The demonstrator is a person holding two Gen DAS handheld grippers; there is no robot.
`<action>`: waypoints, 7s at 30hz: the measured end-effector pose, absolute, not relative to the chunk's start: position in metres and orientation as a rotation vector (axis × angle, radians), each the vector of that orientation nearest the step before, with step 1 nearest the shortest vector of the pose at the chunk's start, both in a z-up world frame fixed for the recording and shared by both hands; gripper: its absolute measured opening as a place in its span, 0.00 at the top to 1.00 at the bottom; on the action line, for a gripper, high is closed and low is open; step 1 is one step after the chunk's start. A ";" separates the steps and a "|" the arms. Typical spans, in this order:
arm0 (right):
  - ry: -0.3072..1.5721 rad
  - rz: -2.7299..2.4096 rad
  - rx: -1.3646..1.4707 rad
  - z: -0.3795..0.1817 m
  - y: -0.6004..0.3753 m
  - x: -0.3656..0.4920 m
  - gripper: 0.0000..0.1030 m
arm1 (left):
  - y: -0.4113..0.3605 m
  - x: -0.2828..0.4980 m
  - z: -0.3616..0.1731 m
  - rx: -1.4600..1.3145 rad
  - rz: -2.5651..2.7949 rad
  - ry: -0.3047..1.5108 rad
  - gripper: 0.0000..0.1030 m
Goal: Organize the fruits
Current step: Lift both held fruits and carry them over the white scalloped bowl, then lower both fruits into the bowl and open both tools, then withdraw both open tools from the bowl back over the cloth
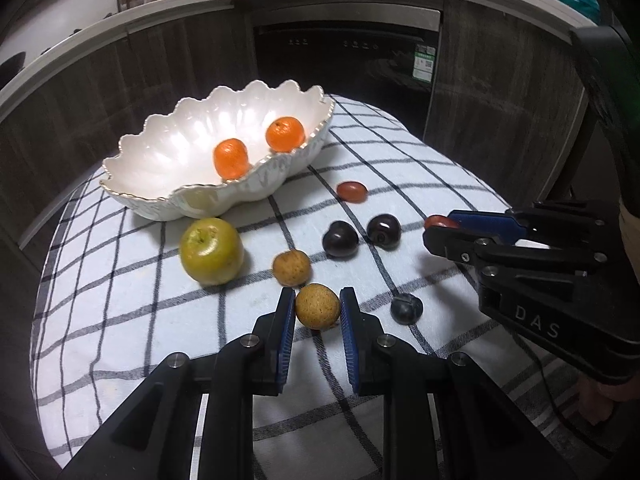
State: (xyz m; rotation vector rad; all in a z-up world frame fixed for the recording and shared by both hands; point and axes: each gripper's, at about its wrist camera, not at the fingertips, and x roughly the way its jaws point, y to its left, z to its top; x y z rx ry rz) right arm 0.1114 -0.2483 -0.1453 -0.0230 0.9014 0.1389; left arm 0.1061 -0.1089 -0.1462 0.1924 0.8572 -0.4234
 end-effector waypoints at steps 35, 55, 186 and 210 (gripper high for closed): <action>0.785 0.221 -0.047 -0.075 -0.198 0.147 0.79 | -0.043 0.147 -0.083 0.045 -0.246 0.783 0.78; 0.741 0.231 -0.050 -0.054 -0.179 0.202 0.79 | -0.006 0.211 -0.054 -0.015 -0.150 0.725 0.78; 0.654 0.108 0.007 -0.007 -0.192 0.189 0.34 | 0.009 0.196 -0.022 -0.031 -0.146 0.644 0.28; 0.705 0.043 -0.015 -0.037 -0.209 0.144 0.34 | -0.013 0.151 -0.053 0.008 -0.233 0.680 0.28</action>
